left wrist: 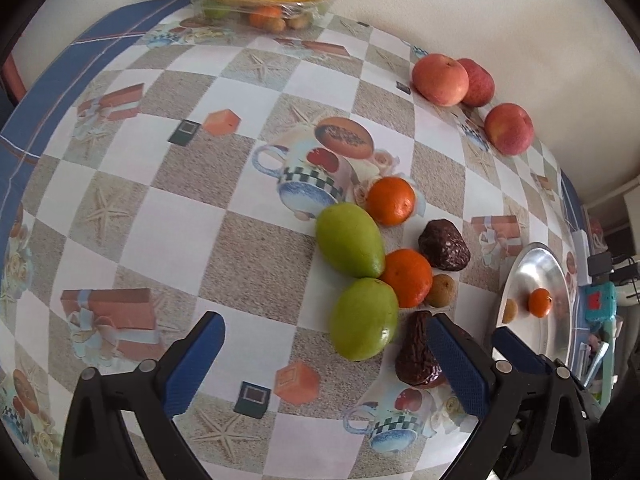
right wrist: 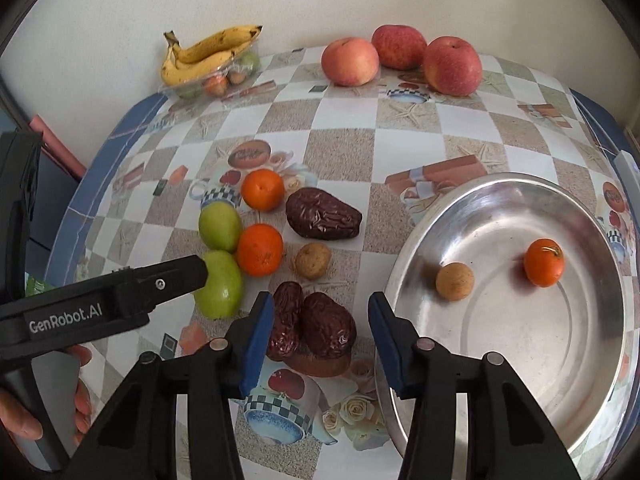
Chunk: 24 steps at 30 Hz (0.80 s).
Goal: Organize fruits
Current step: 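Grasp a dark red date with the right tool while the left tool grasps a green pear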
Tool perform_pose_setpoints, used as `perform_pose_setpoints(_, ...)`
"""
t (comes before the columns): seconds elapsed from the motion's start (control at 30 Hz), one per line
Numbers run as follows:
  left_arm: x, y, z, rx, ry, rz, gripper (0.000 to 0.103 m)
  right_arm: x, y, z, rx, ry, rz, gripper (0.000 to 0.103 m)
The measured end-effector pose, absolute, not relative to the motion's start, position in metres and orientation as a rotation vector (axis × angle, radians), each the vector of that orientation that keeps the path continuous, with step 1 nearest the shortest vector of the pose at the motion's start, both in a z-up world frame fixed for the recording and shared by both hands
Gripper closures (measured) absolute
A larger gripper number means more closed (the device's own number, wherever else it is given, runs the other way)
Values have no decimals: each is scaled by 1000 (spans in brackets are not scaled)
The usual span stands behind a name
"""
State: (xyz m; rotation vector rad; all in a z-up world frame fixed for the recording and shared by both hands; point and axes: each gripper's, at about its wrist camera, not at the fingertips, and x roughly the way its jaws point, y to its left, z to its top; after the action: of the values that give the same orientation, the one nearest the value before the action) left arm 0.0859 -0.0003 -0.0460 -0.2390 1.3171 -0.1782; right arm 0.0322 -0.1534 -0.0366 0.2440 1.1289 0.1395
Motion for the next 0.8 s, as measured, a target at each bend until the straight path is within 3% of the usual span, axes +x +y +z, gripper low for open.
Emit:
perform_pose_setpoints(0.33,90,-12,-60,-238,1353,-210,21,34,-145,-48,189,1174,135,58)
perform_pose_setpoints(0.47,89,-16,-63,-247,1366,-238,28,33,-148,-49,200,1186,125,66)
perform_pose_setpoints(0.6,90,-22,-68,-257,1388,-258,59,33,-148,-50,201,1192,126,67)
perform_pose_setpoints(0.8,89,-21,-68,-258,1388,-257,60,34,-140,-51,133,1198,117,68)
